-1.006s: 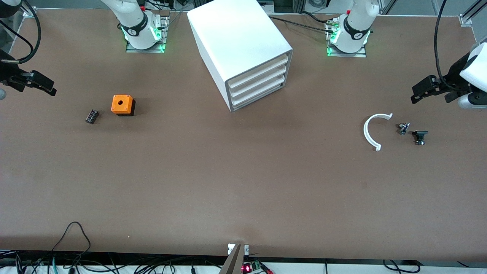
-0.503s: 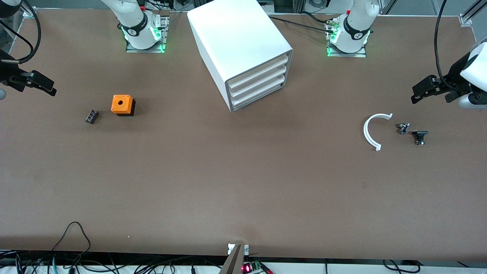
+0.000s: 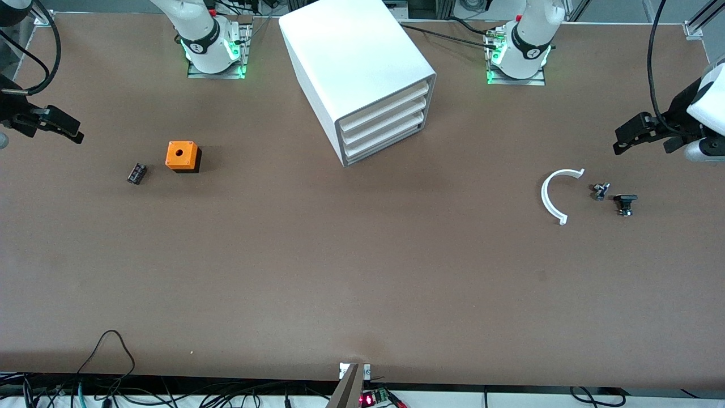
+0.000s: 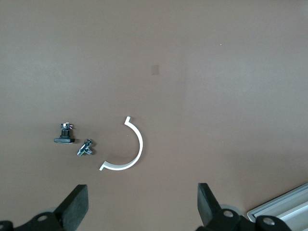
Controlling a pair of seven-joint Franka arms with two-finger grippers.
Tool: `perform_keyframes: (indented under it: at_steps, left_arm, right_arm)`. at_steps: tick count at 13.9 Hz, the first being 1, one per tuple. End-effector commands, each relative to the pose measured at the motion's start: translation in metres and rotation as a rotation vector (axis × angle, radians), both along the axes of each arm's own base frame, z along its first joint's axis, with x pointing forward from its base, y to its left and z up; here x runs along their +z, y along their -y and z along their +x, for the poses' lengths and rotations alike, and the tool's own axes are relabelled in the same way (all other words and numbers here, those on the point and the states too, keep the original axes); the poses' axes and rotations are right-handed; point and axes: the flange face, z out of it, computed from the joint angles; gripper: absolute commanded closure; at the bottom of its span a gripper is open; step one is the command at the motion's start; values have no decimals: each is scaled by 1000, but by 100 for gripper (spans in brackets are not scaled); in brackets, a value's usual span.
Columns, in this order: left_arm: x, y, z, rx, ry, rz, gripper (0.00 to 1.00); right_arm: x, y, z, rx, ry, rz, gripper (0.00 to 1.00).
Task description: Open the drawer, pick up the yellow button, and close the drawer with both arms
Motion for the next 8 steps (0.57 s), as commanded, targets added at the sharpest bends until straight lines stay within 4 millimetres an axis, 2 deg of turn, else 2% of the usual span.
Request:
perform_keyframes:
  at_steps: [1,2,4,5,6,7,8]
  left_arm:
    - [-33,30,23,-69,-55,23,0]
    - [-25,43,19,-87,-43,23,0]
    - [-42,50,22,-118,-72,20,0]
    - [-41,49,21,-133,-72,-7,0]
    - [-40,59,20,-146,-71,-23,0]
    - [-47,75,19,-169,-91,-29,0]
    - [-66,72,21,-181,-144,-59,0]
  right_arm:
    - [3,2,6,12,6,7,0]
    - [2,2,7,12,6,7,0]
    - [0,0,8,15,-1,6,0]
    - [-3,-1,9,16,-7,6,0]
    - [-3,-1,9,16,-7,6,0]
    - [-3,-1,9,16,-7,6,0]
    - [-3,0,9,16,-8,7,0]
